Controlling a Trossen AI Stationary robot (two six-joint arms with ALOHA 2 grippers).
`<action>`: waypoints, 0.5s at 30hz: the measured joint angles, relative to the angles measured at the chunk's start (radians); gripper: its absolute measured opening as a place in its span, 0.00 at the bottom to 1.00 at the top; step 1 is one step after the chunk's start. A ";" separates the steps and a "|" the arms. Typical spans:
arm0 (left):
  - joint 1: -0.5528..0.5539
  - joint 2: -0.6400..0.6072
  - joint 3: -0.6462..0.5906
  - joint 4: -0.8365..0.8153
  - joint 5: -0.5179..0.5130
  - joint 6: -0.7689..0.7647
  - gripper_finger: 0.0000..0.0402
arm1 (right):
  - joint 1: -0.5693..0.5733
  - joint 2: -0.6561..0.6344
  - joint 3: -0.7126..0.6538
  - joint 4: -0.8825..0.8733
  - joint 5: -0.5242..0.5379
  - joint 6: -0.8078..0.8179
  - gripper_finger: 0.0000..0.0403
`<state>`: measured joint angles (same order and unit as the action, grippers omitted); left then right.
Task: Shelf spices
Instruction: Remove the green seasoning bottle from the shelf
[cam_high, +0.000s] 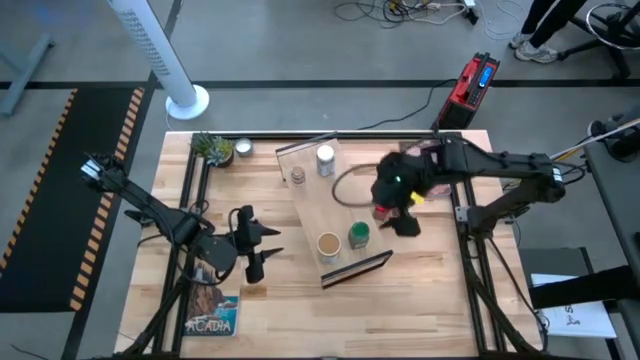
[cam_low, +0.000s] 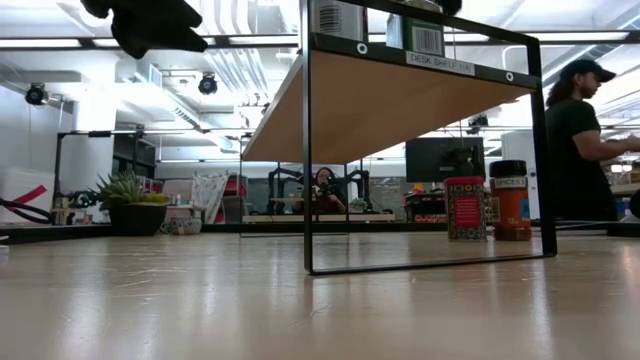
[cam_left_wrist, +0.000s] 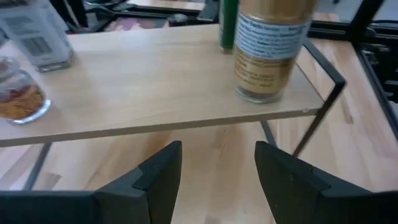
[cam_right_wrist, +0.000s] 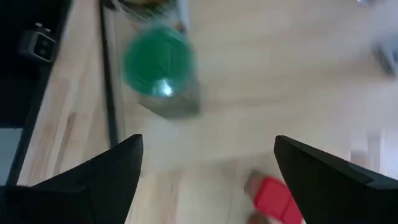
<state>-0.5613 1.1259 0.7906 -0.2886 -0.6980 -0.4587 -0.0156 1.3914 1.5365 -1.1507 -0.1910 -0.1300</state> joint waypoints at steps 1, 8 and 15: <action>0.000 -0.002 0.000 0.003 -0.007 0.000 0.48 | 0.028 0.000 0.003 0.016 0.019 0.001 0.84; 0.002 -0.018 0.000 0.005 -0.027 -0.023 0.48 | 0.122 0.005 0.011 0.103 0.120 0.031 0.84; 0.002 -0.027 0.000 0.004 -0.026 -0.060 0.48 | 0.127 0.031 0.011 0.157 0.113 0.067 0.84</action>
<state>-0.5592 1.0988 0.7906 -0.2849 -0.7241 -0.5191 0.1114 1.4223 1.5471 -0.9937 -0.0780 -0.0634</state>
